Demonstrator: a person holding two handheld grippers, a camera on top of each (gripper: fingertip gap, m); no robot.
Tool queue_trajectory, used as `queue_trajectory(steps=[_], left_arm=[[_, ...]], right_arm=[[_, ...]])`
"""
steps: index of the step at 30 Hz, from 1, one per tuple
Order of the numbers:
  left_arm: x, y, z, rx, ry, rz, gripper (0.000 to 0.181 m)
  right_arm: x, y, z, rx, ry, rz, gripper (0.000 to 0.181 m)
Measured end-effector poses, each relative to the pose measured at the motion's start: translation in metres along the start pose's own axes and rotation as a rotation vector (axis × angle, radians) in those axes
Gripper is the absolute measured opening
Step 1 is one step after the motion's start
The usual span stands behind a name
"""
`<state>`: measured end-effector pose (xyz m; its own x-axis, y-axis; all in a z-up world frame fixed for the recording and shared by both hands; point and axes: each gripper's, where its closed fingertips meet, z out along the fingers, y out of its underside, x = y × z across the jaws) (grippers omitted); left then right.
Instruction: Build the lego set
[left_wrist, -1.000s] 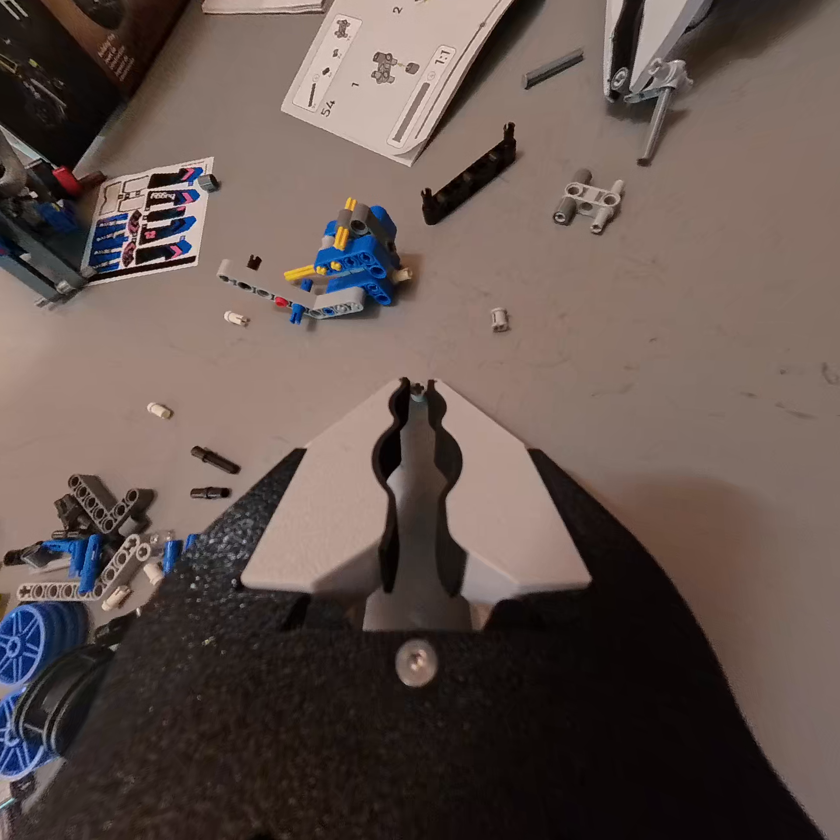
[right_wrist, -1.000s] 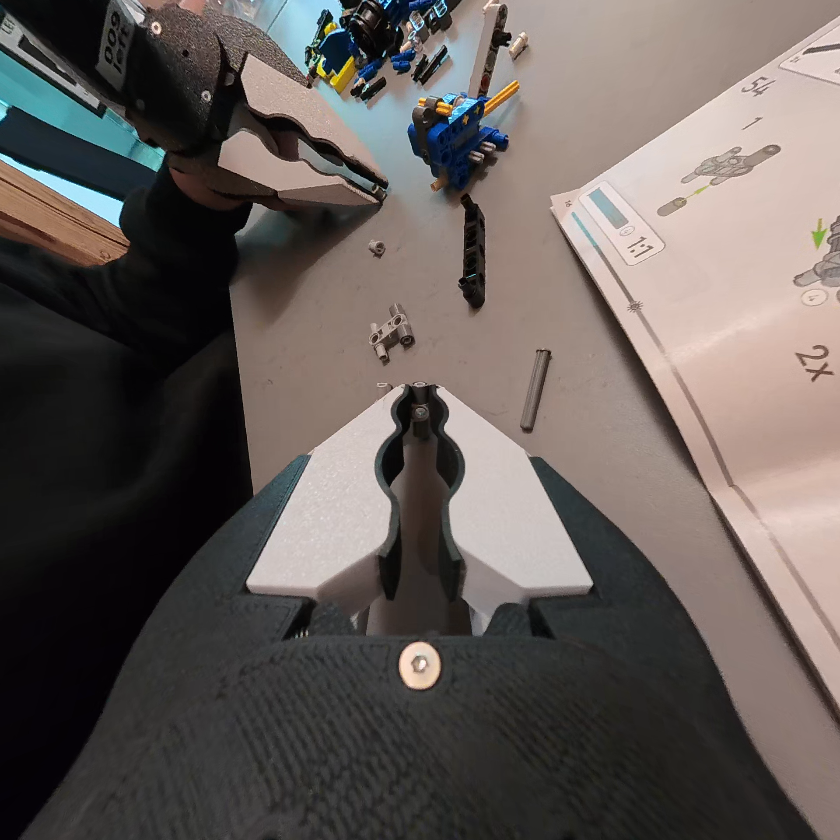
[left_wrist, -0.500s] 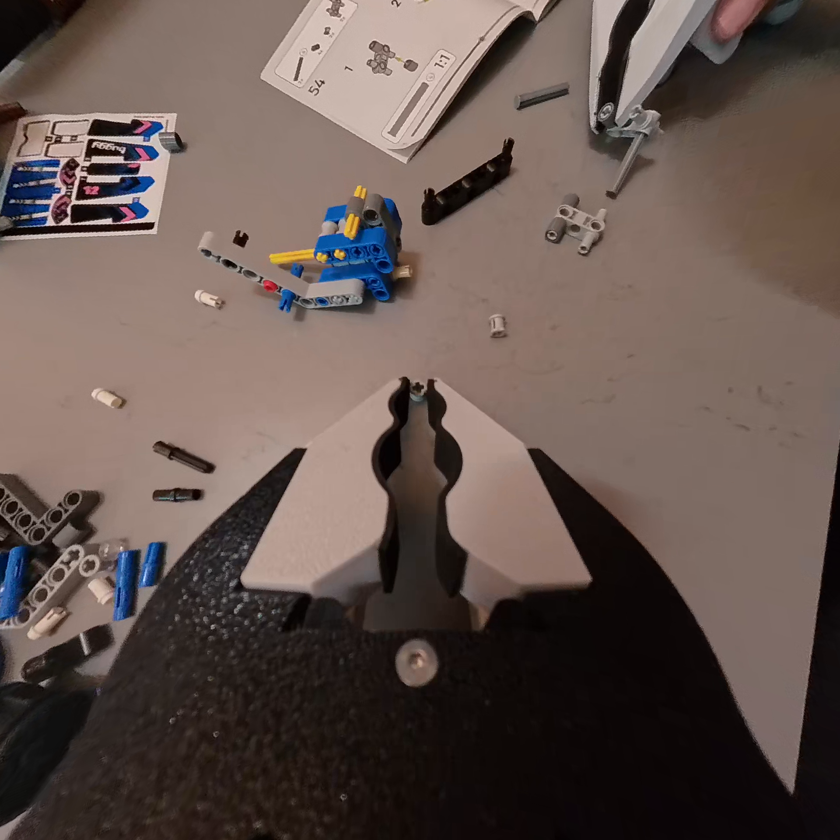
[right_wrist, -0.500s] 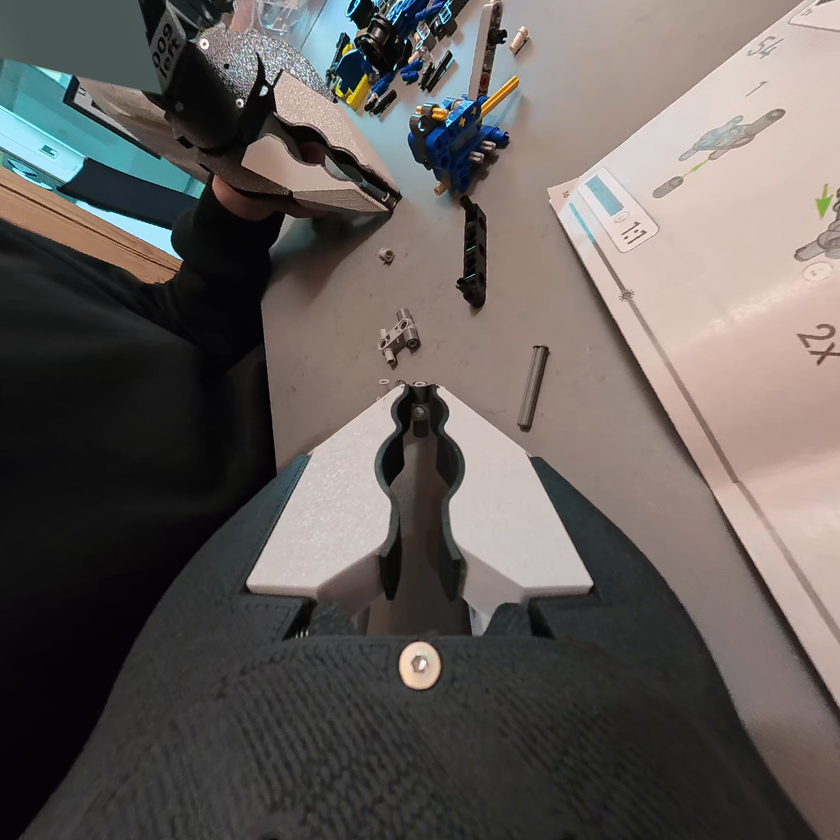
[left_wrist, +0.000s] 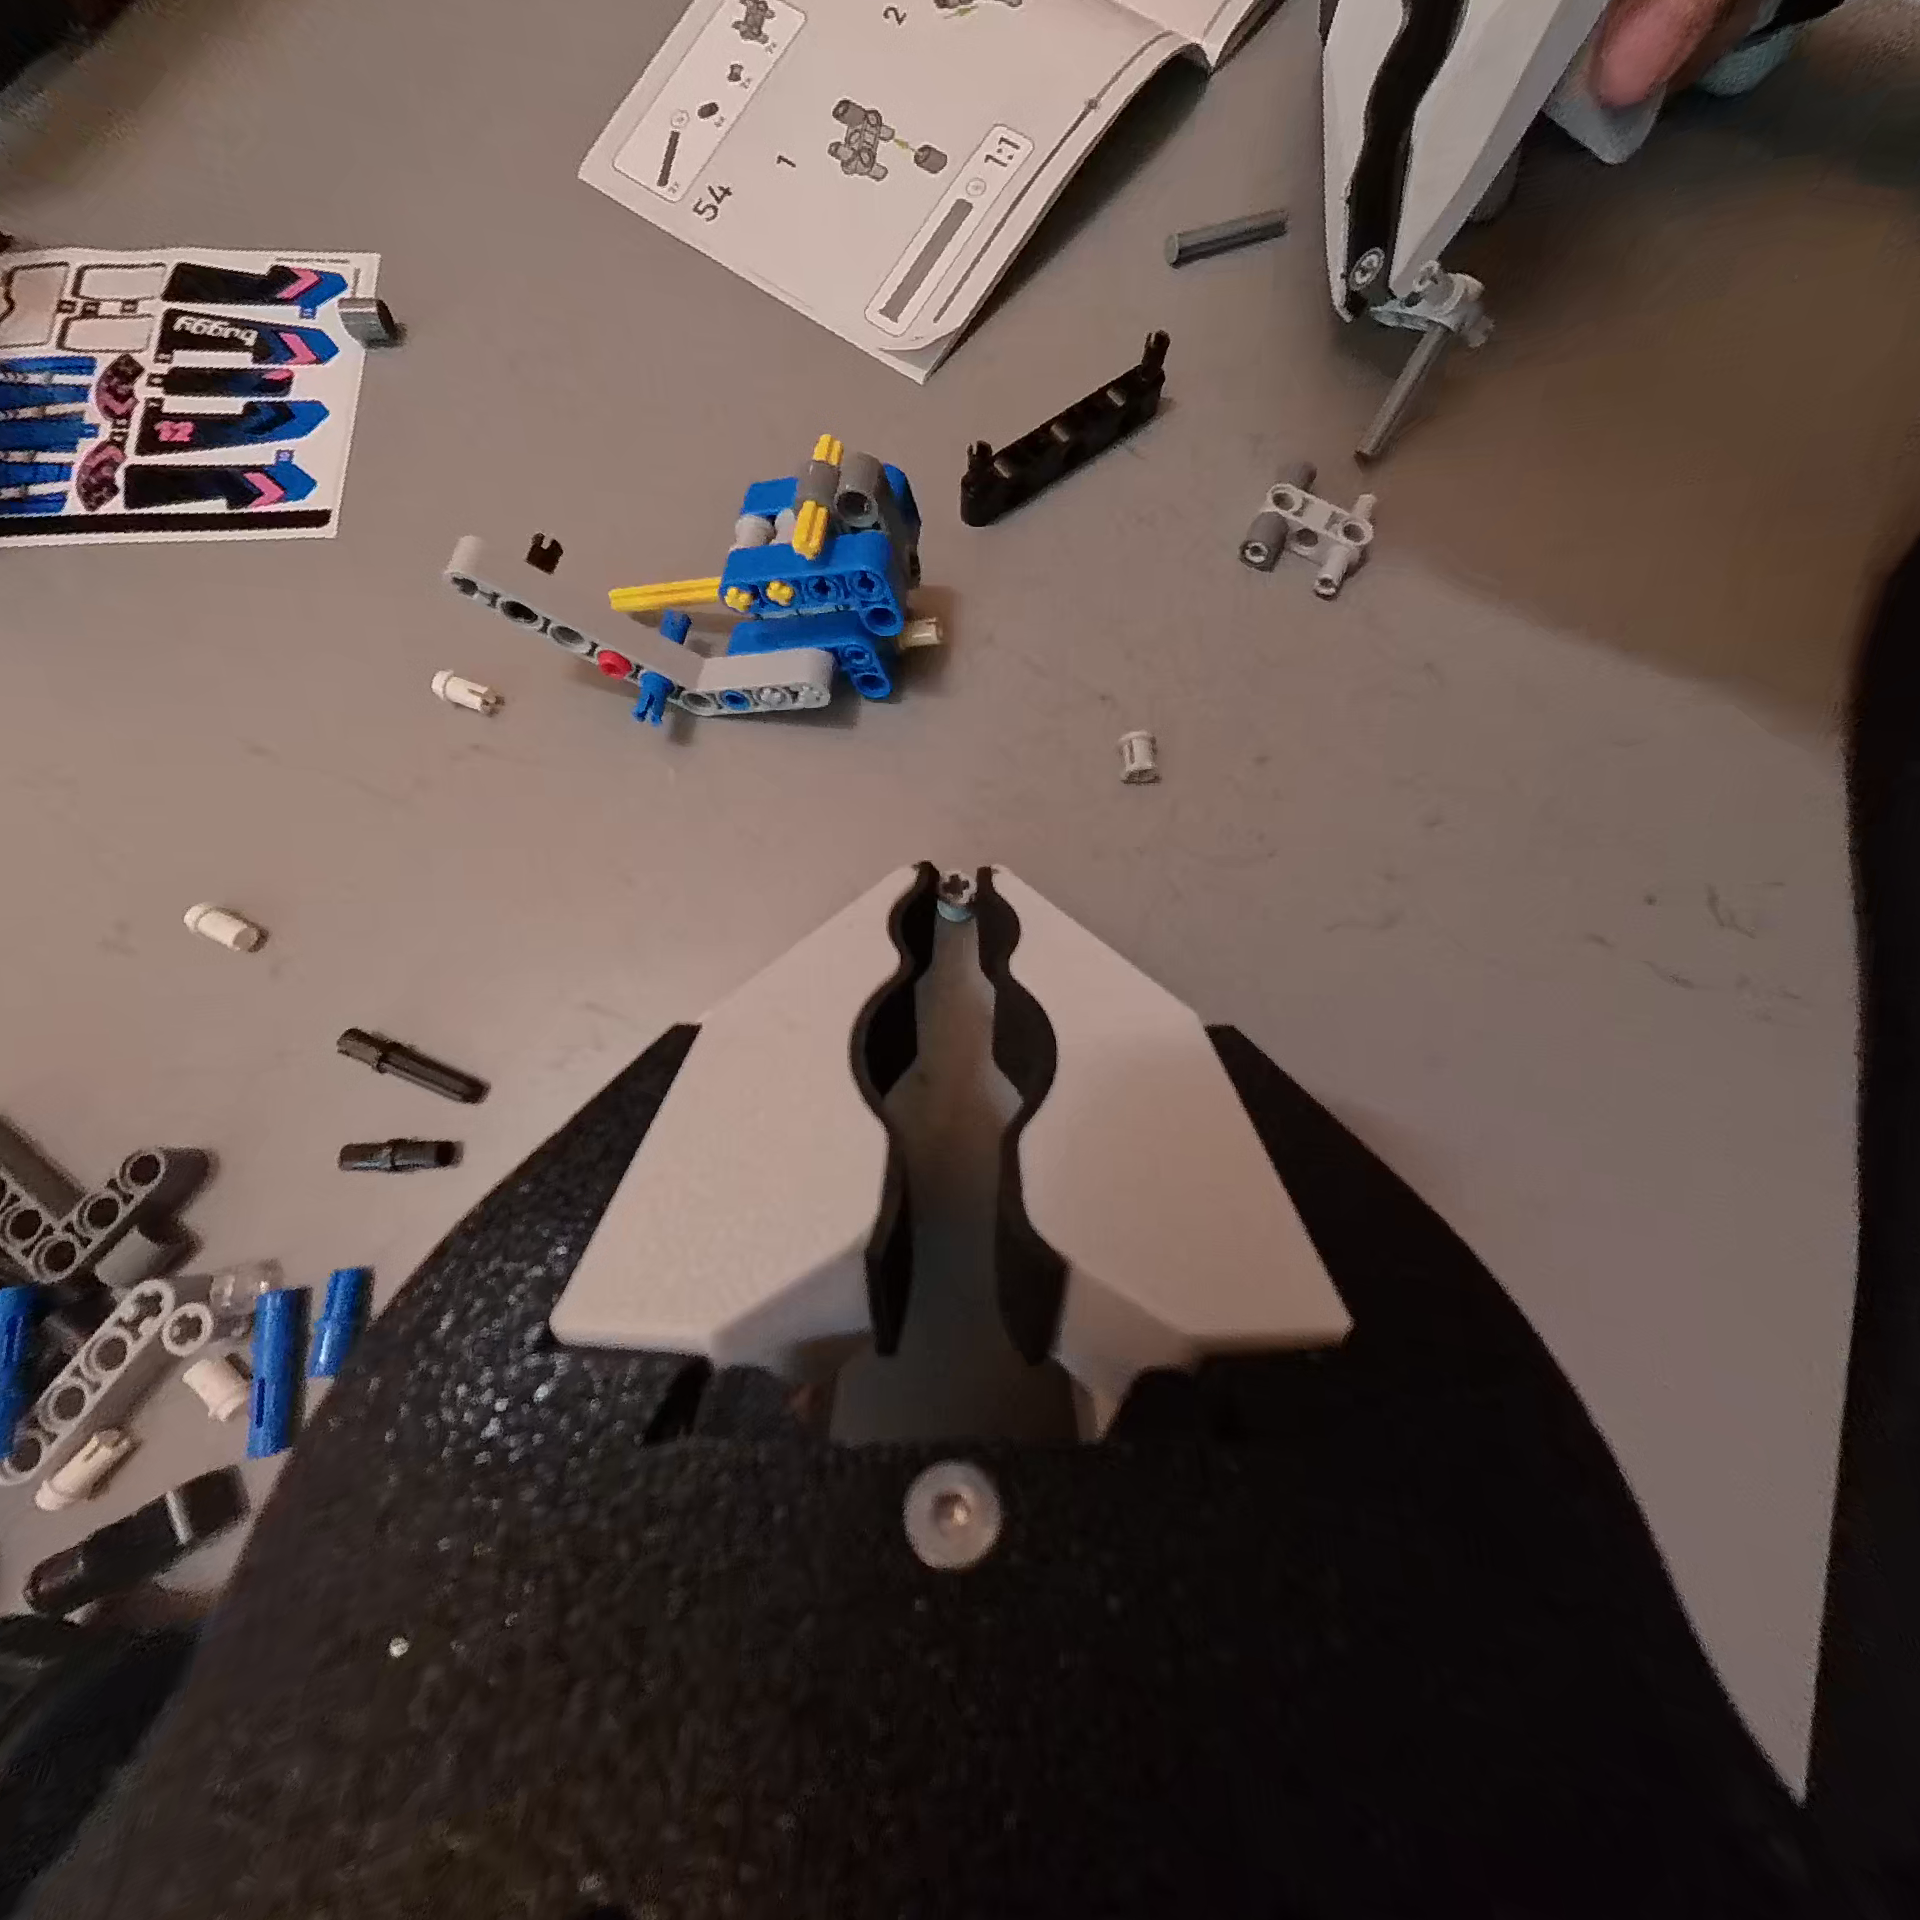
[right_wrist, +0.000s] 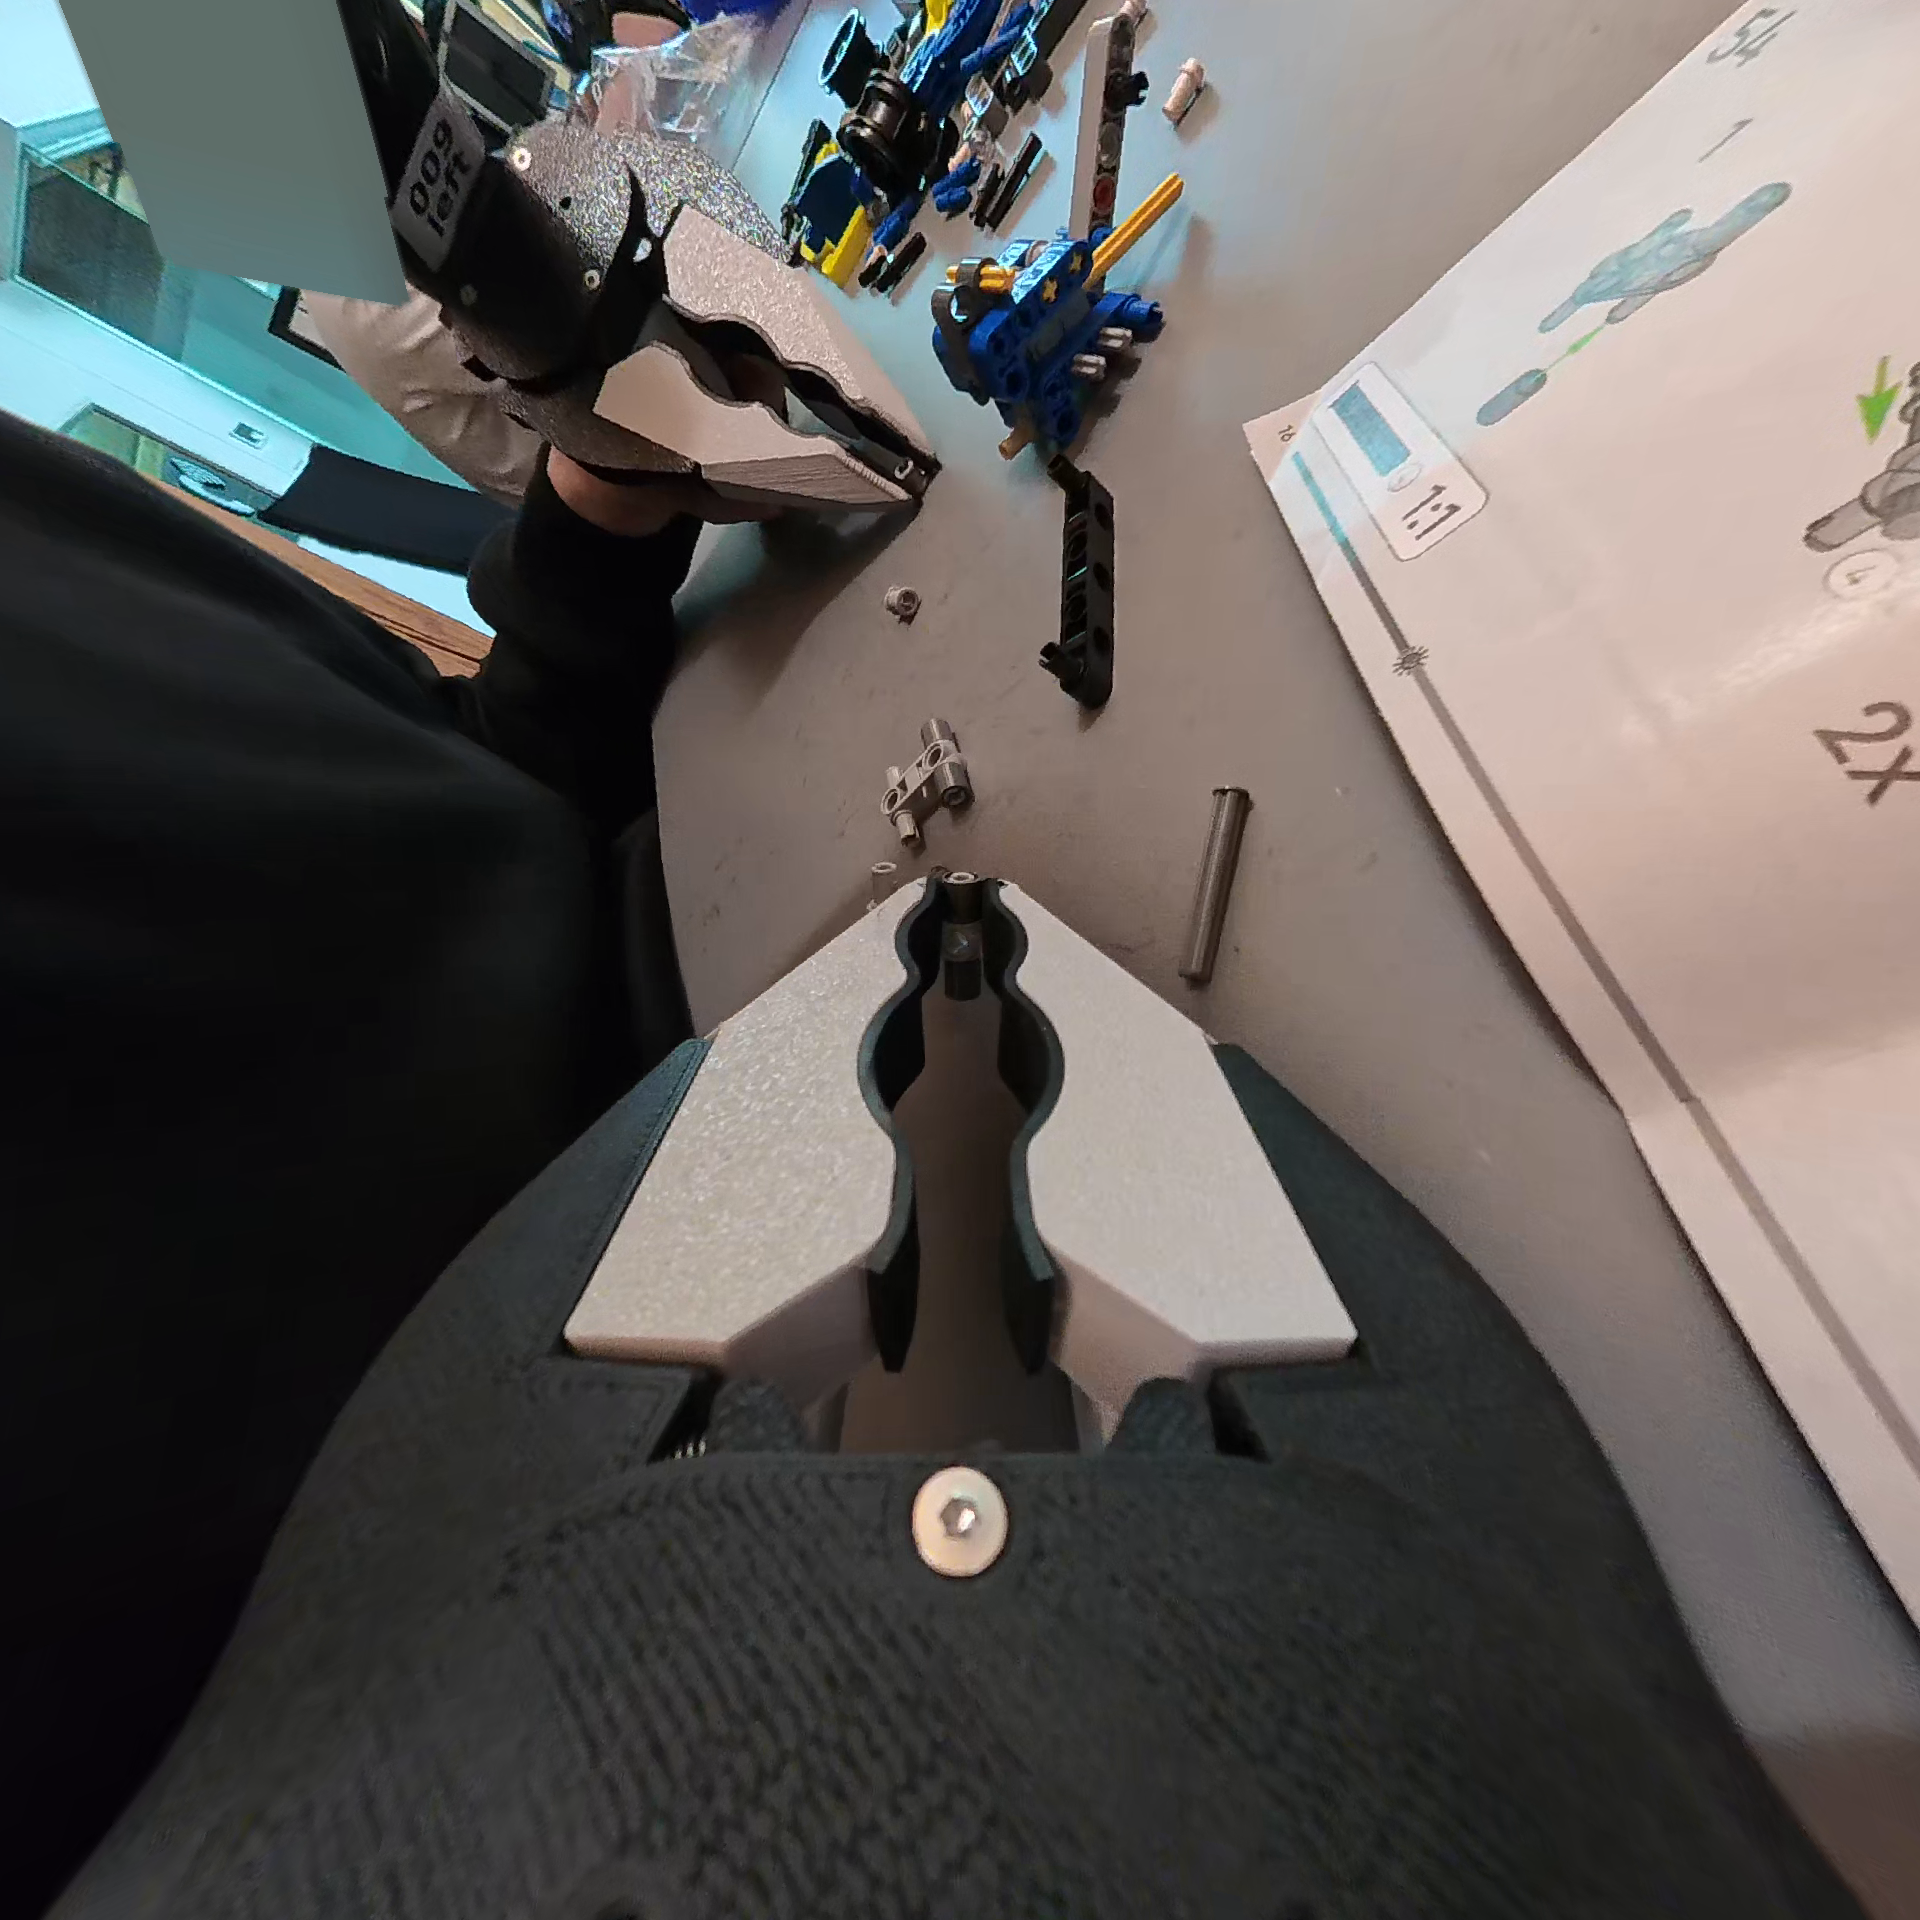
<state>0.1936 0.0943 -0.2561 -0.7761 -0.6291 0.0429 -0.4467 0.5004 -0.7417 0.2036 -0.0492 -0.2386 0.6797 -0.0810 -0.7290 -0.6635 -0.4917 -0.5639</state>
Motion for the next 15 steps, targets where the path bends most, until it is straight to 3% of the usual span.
queue_trajectory(steps=[15], left_arm=[[-0.0010,-0.0011,0.0014,-0.001,-0.005,0.024,0.004]], right_arm=[[0.0001,-0.0003,0.0002,0.001,-0.006,0.008,0.006]])
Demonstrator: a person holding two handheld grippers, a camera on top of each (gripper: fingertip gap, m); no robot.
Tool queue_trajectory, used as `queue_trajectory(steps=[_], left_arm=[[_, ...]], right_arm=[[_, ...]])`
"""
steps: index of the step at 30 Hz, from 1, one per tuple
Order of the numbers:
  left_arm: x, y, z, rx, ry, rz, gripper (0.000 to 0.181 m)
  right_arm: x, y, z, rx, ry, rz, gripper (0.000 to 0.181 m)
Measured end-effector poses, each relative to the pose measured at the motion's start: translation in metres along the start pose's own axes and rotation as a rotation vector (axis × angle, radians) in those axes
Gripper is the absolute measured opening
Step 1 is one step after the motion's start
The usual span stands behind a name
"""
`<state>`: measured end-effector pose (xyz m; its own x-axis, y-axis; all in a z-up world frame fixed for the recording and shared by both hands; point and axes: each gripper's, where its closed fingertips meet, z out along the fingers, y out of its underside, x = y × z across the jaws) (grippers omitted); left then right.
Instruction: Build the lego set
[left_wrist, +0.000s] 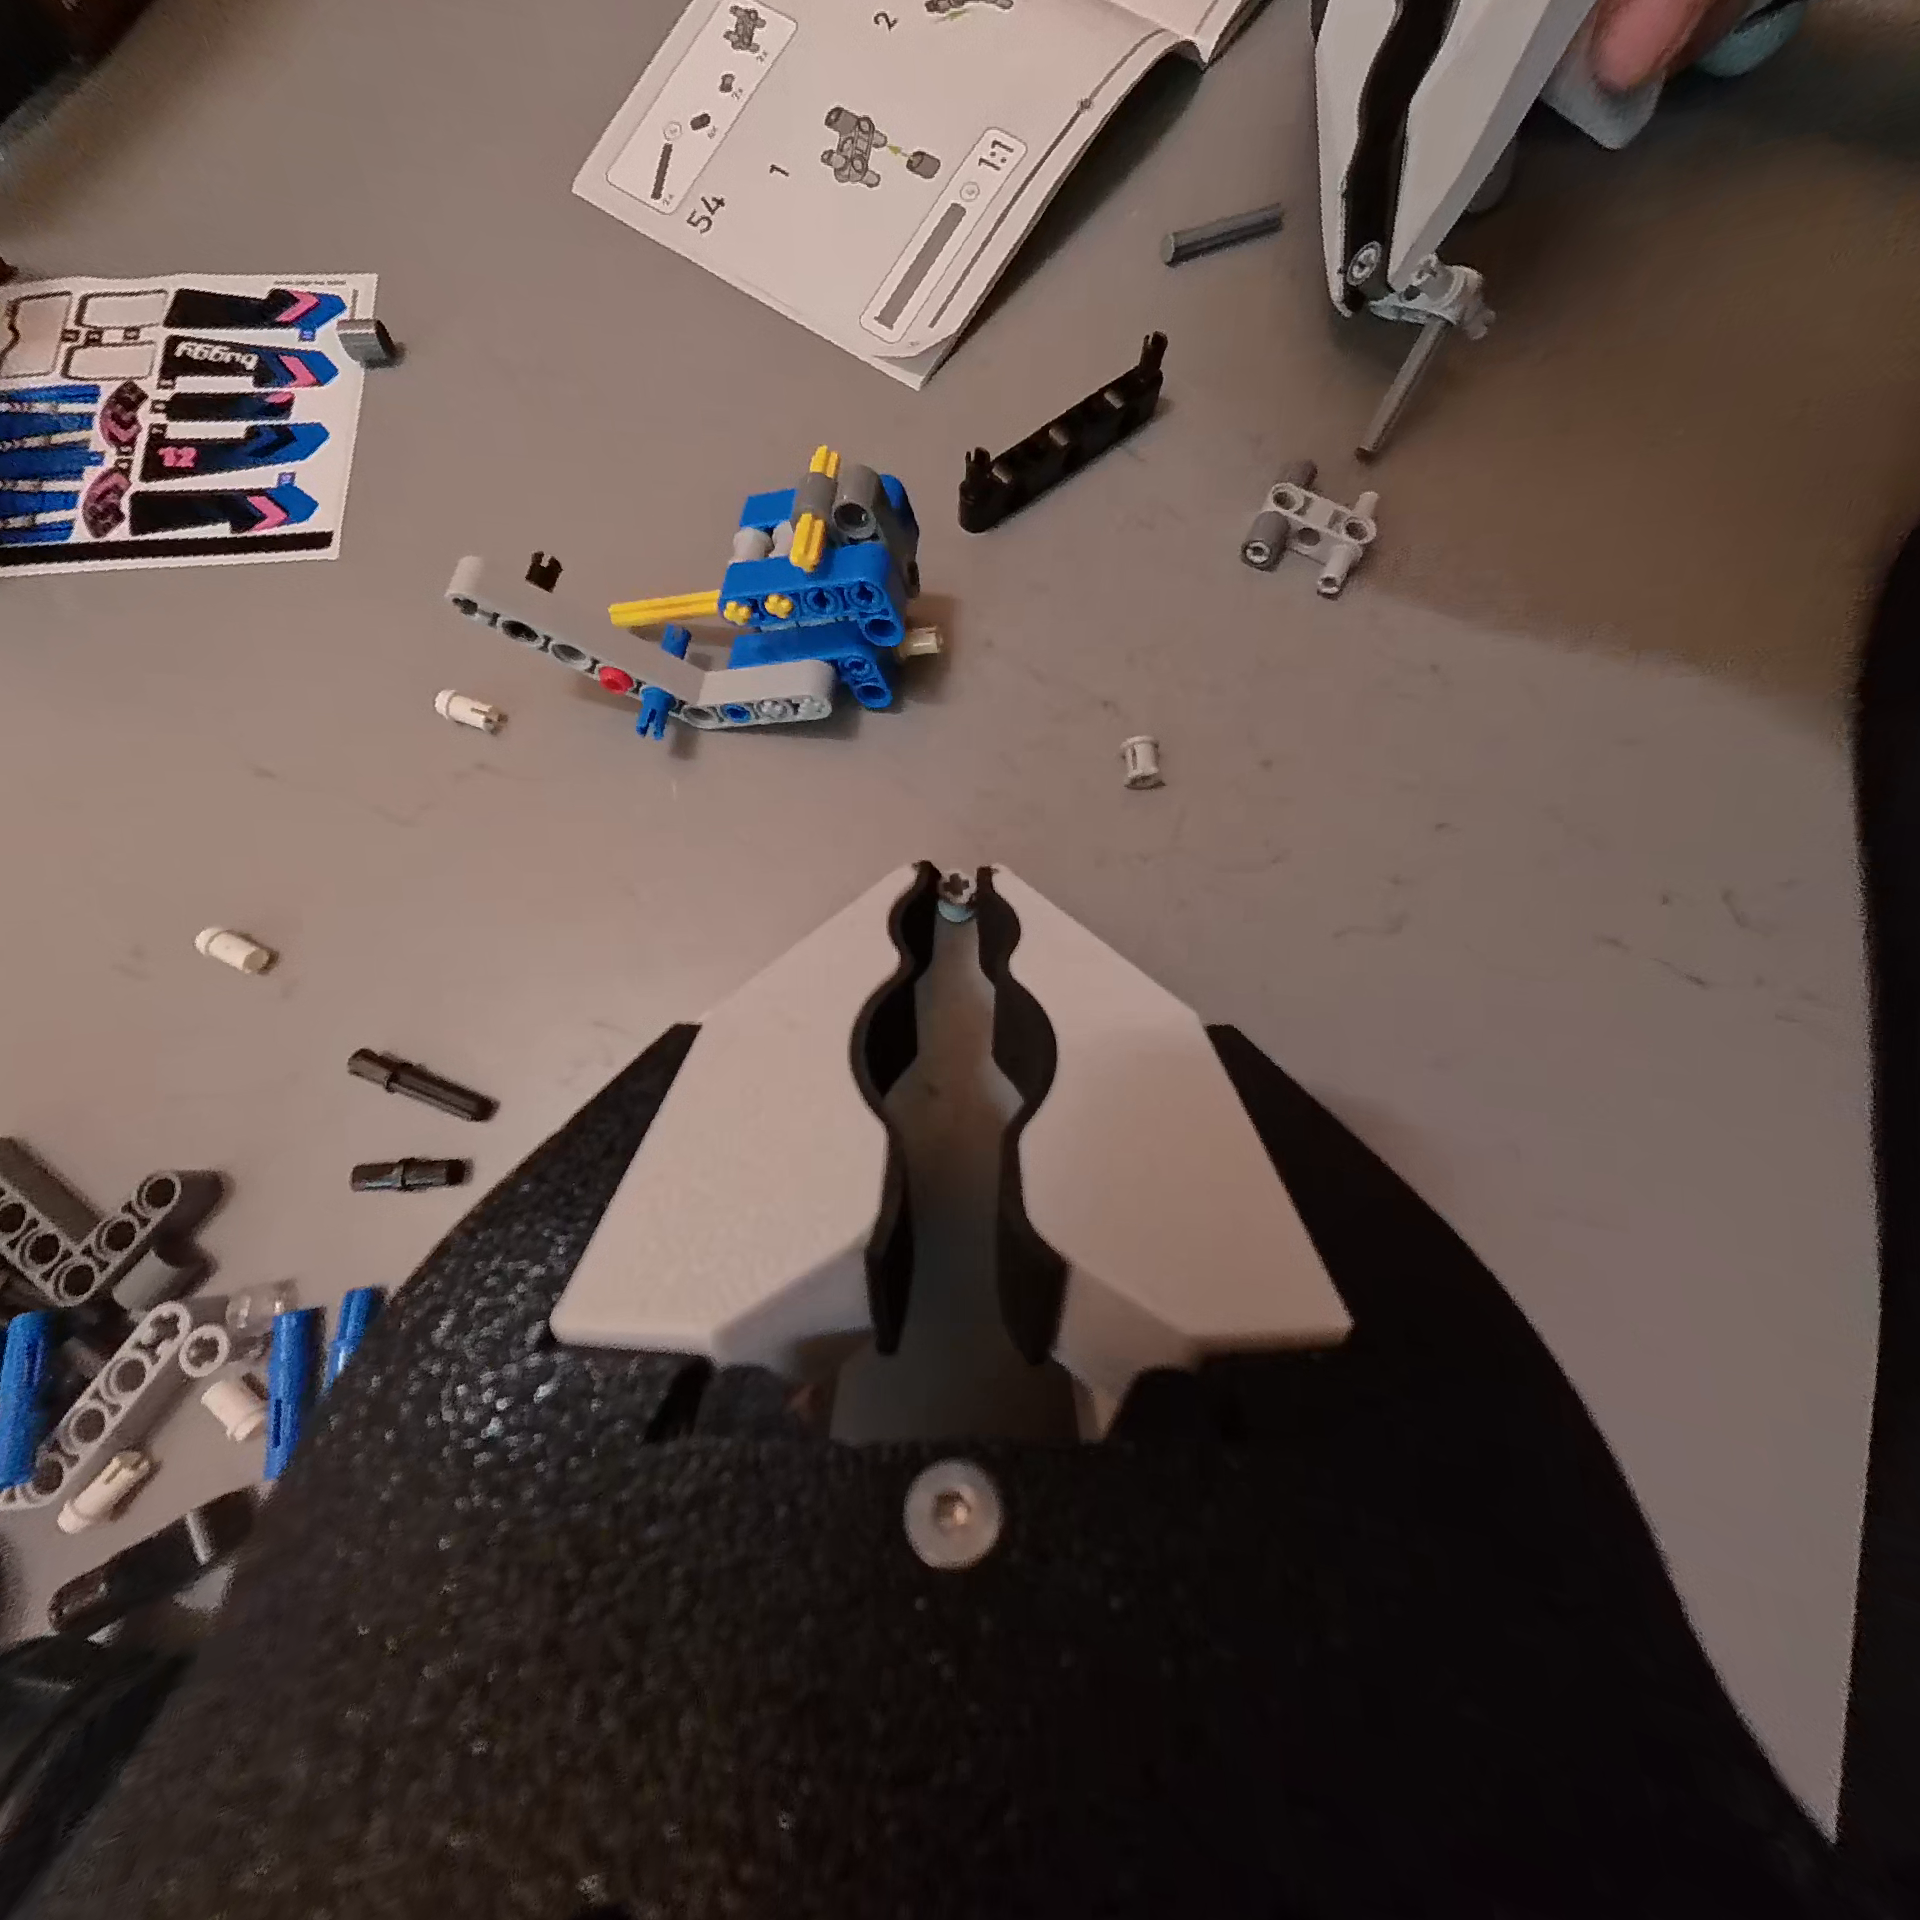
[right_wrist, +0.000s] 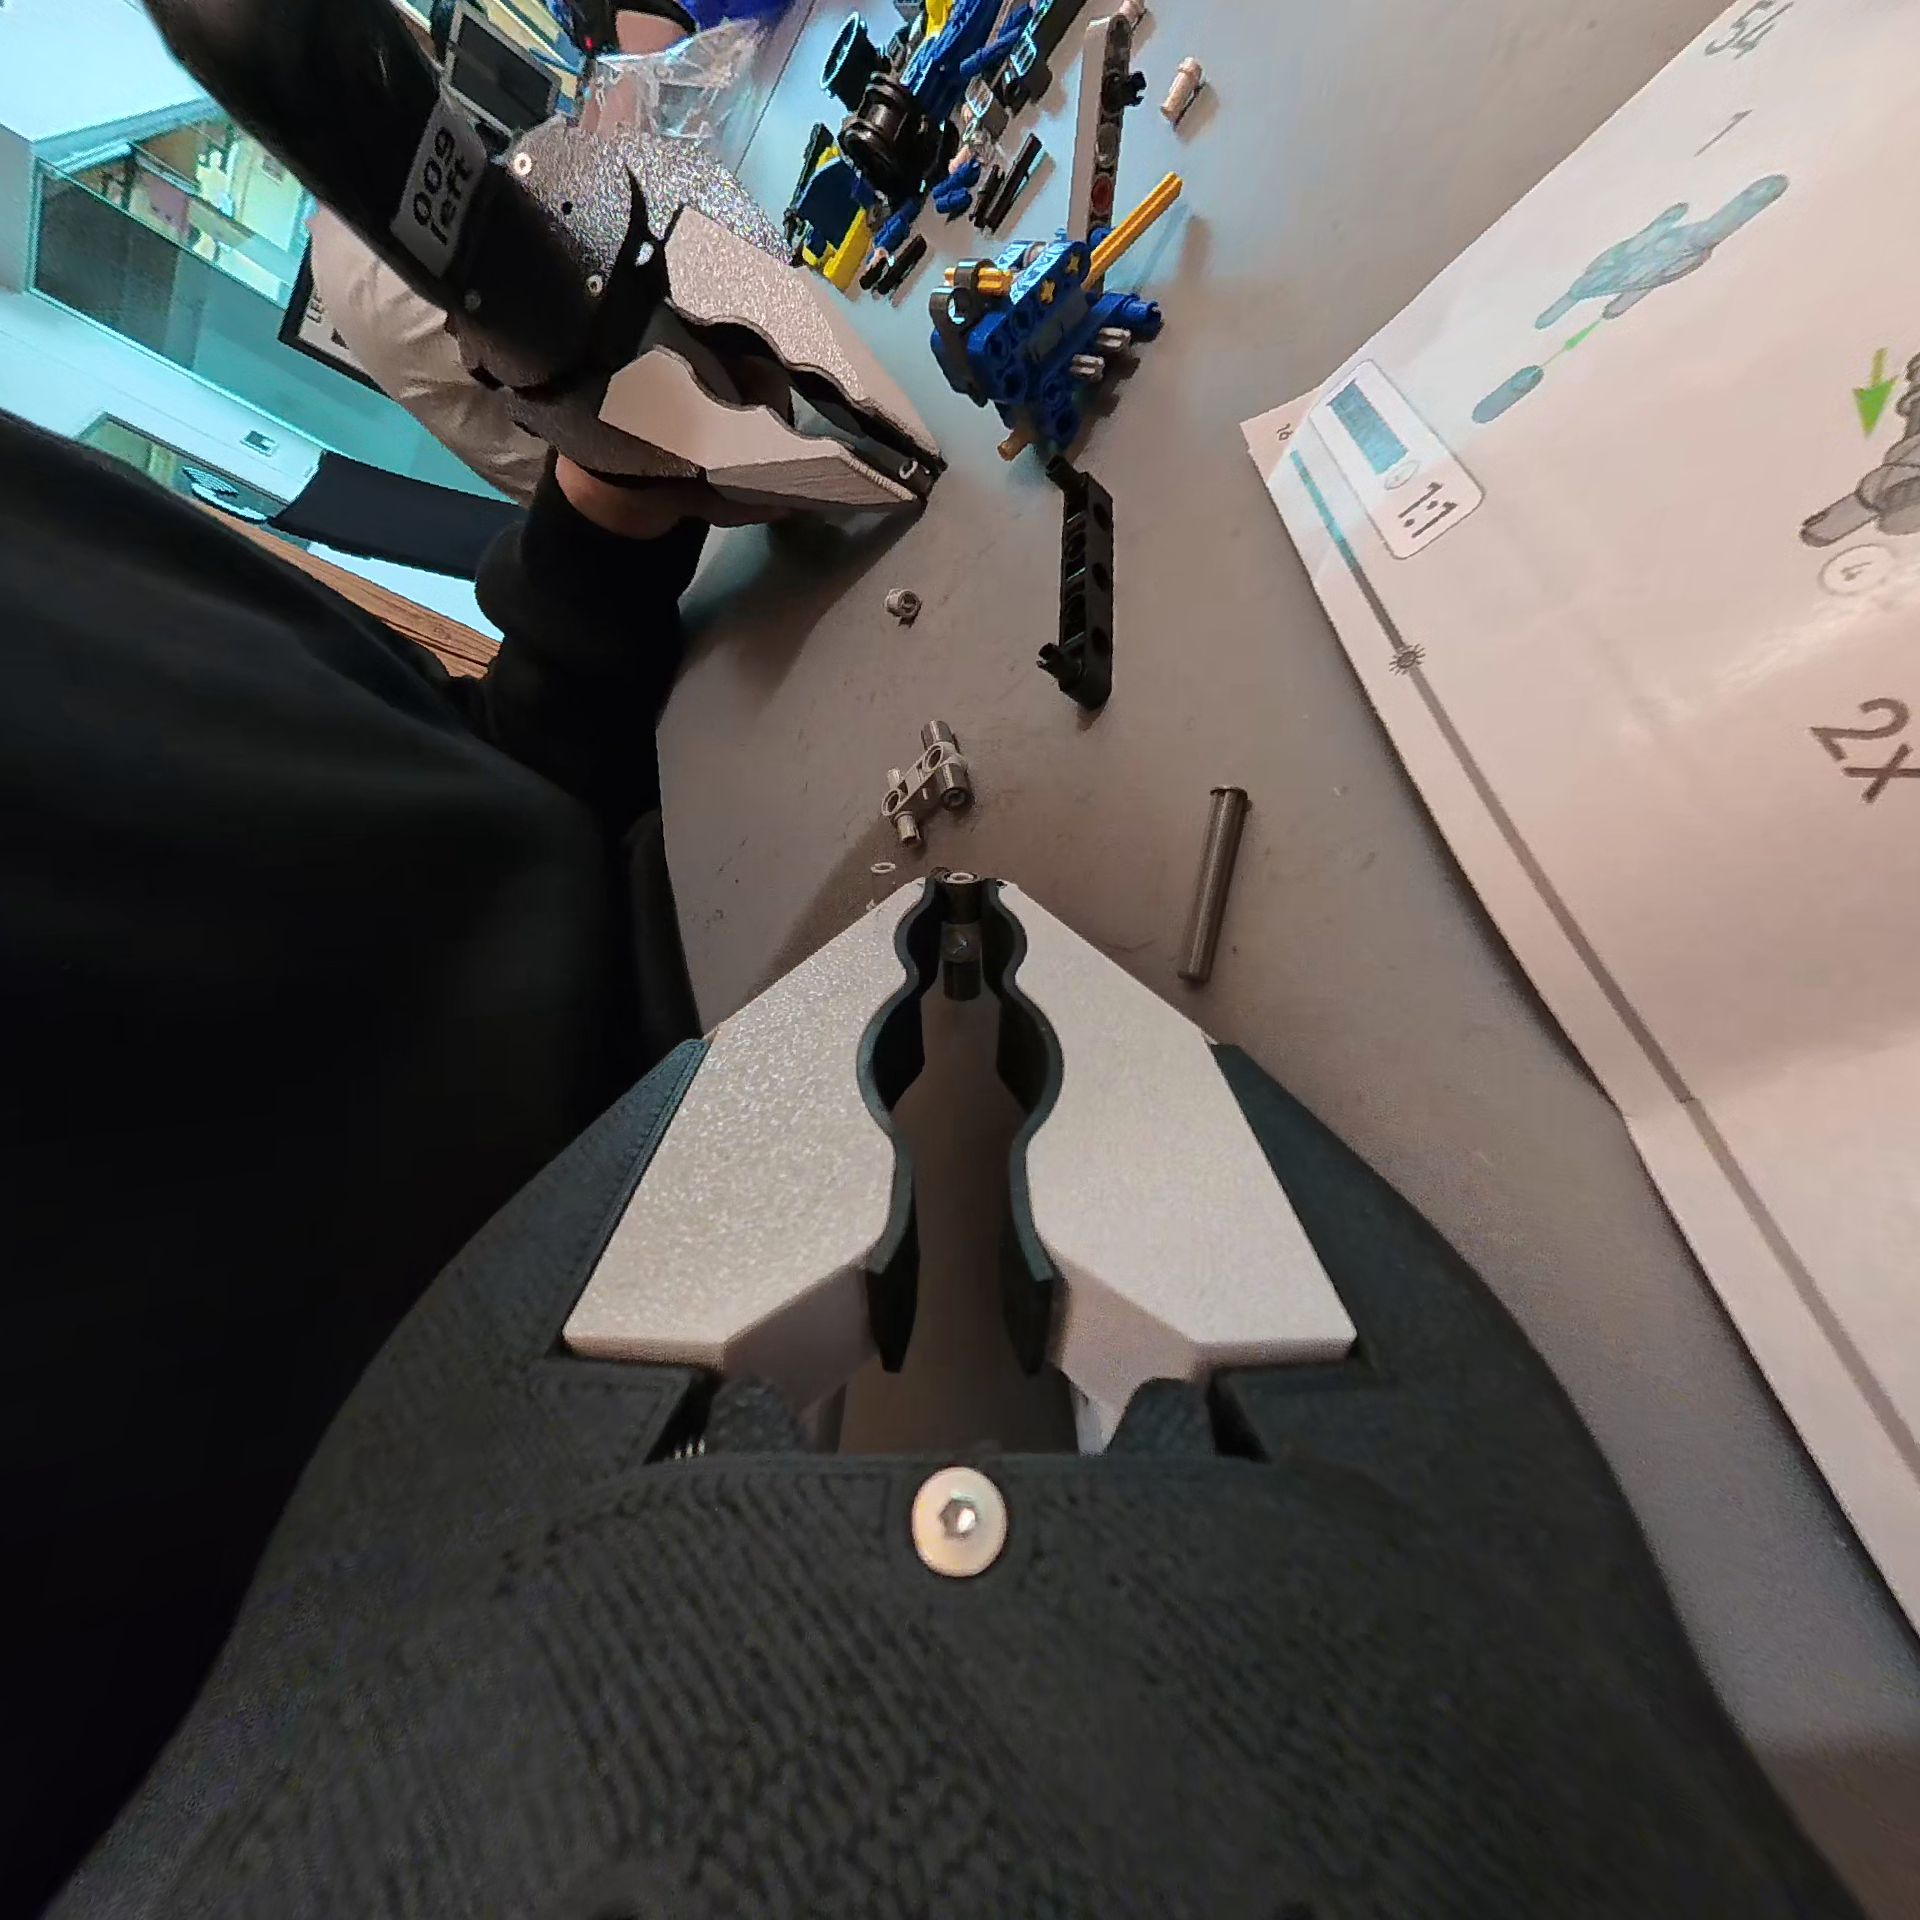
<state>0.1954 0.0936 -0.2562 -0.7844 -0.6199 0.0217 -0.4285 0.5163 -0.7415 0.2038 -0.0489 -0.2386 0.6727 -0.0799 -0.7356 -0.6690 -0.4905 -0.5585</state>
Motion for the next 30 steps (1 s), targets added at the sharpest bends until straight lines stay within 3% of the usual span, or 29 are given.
queue_trajectory(steps=[18,30], left_arm=[[-0.0008,-0.0012,-0.0001,0.004,-0.159,0.184,0.005],[-0.0005,-0.0010,0.0001,0.004,-0.149,0.172,0.005]], right_arm=[[0.0009,-0.0002,-0.0001,0.006,0.012,0.000,0.005],[0.0044,-0.0048,-0.0007,0.043,0.015,0.045,0.005]])
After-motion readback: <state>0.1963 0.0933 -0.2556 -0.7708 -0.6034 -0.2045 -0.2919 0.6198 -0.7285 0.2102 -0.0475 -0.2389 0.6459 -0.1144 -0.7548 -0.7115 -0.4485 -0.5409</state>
